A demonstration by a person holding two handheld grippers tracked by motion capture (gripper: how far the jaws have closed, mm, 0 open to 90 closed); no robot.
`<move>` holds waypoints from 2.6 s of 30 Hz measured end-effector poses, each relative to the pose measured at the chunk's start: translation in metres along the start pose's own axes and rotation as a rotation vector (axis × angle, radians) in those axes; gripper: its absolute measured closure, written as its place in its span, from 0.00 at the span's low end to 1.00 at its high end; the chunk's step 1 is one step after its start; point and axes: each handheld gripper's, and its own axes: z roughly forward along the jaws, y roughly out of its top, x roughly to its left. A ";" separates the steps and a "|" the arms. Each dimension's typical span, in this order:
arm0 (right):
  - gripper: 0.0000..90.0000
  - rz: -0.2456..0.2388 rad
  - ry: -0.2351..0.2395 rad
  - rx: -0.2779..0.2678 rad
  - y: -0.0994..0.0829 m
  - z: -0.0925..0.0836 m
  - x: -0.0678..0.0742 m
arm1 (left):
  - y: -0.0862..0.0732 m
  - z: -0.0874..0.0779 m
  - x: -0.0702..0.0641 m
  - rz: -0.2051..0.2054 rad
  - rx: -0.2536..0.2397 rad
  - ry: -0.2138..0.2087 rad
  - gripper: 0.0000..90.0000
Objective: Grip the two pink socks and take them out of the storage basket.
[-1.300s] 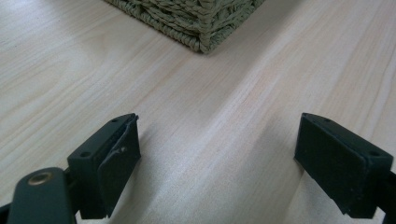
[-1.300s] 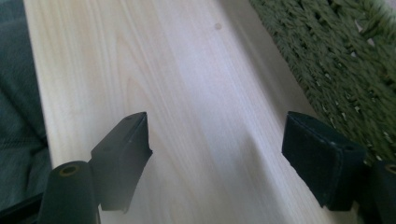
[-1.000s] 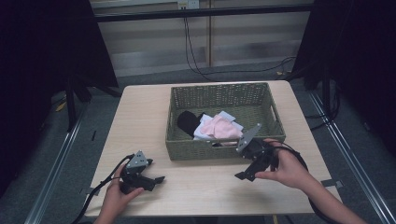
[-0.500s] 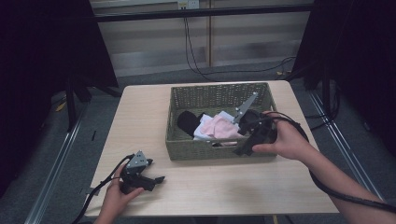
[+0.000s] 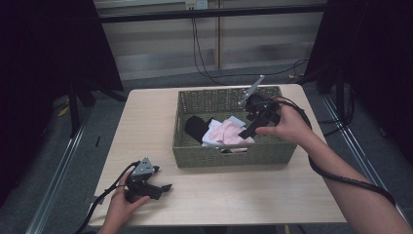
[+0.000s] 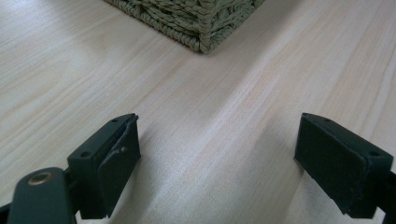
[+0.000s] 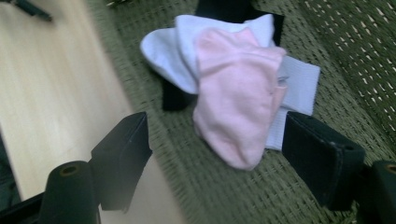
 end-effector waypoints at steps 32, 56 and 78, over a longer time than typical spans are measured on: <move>0.77 0.122 0.024 0.126 0.000 0.101 -0.057 | 0.000 0.000 0.000 0.000 0.000 0.000 0.15; 1.00 0.039 0.060 0.154 0.027 0.032 -0.045 | 0.000 0.000 0.000 0.003 0.004 -0.003 0.15; 1.00 -0.015 0.028 0.082 0.039 -0.036 -0.029 | 0.000 0.000 0.000 0.001 0.004 -0.001 0.15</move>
